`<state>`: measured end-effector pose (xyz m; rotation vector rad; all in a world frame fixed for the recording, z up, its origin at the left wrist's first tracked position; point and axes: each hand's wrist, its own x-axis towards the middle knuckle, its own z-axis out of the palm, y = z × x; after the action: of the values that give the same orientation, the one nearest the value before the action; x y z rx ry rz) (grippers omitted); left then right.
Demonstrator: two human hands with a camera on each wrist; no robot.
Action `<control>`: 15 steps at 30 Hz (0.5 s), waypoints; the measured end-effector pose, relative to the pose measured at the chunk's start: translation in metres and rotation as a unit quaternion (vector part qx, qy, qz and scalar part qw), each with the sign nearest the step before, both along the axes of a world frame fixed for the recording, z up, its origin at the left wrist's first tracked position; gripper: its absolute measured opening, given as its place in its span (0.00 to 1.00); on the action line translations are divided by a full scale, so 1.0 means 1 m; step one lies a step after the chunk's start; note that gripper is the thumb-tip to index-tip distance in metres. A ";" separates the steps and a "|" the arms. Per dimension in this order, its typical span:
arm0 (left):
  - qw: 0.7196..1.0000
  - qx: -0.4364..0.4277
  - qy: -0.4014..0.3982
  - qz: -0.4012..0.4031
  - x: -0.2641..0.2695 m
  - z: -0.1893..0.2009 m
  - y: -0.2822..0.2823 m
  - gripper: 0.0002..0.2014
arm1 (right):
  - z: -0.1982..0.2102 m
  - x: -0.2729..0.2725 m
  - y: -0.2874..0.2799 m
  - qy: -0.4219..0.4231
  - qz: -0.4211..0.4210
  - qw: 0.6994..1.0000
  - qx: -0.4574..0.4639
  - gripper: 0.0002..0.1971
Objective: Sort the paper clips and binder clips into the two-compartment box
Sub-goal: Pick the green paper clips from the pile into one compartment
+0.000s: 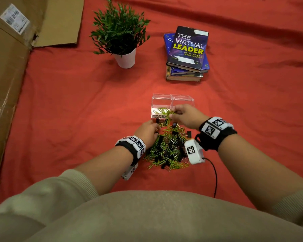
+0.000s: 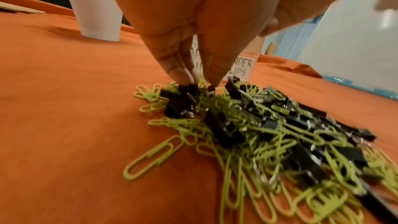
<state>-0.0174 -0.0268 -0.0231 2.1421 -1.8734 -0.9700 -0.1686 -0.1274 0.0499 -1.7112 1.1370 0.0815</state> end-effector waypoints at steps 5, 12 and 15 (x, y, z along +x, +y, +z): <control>0.999 0.025 0.030 0.020 0.007 -0.005 0.008 0.16 | -0.002 0.029 -0.024 -0.017 -0.040 0.997 -0.063 0.03; 0.997 0.067 0.027 0.012 0.018 -0.004 0.015 0.20 | -0.020 0.049 -0.016 0.084 0.018 0.976 -0.198 0.10; 1.000 0.022 0.014 0.008 0.016 -0.003 0.010 0.14 | -0.022 0.037 -0.005 0.055 0.020 0.956 -0.289 0.10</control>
<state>-0.0017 -0.0163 -0.0258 2.1521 -1.8371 -1.0422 -0.1315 -0.1324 0.0280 -2.2687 1.2889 -0.1485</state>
